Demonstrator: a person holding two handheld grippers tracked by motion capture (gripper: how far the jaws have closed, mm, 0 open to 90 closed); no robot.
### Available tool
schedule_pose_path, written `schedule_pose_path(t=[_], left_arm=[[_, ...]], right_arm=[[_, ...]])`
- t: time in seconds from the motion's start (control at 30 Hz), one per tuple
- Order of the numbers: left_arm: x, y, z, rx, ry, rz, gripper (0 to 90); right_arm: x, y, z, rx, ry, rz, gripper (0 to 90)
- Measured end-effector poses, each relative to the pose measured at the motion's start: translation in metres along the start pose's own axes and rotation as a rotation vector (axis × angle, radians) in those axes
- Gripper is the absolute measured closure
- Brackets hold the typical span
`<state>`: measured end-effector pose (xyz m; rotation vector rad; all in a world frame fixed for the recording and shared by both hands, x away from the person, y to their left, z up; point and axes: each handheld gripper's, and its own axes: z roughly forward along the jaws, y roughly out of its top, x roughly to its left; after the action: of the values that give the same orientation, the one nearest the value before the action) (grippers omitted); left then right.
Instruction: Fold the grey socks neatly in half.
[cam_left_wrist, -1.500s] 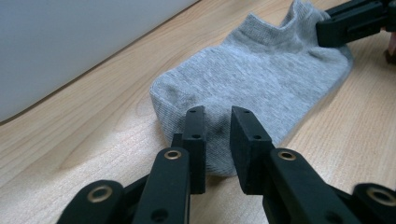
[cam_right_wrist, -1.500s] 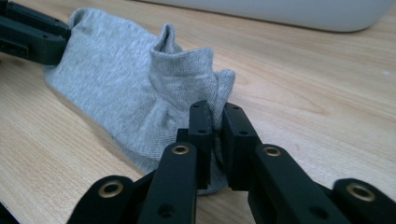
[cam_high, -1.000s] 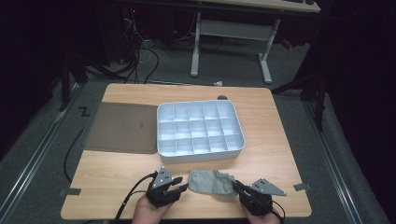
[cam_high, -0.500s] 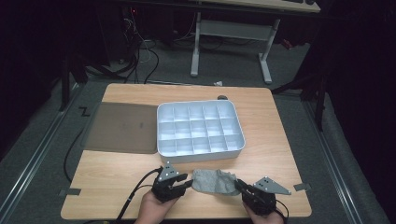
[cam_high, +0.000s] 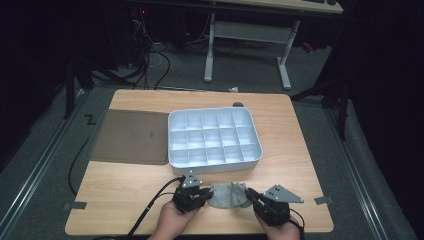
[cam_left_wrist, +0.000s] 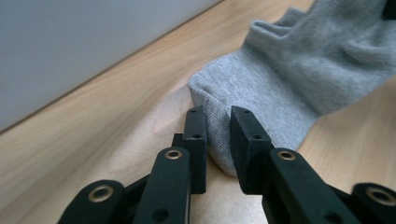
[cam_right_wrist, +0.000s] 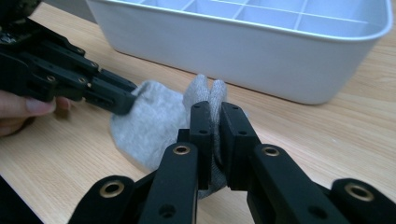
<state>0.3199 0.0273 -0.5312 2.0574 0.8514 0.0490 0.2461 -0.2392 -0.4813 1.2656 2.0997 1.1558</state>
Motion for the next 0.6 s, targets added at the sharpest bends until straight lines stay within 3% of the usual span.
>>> schedule_pose_path(t=[0.47, 0.6], left_arm=[[-0.021, -0.003, 0.001, 0.01, -0.067, 0.021, 77.0], [-0.024, -0.003, 0.005, 0.014, -0.078, 0.021, 77.2]], right_arm=[[0.018, 0.014, 0.004, -0.04, 0.06, -0.017, 85.0], [0.021, 0.013, 0.01, -0.03, 0.072, -0.015, 85.0]])
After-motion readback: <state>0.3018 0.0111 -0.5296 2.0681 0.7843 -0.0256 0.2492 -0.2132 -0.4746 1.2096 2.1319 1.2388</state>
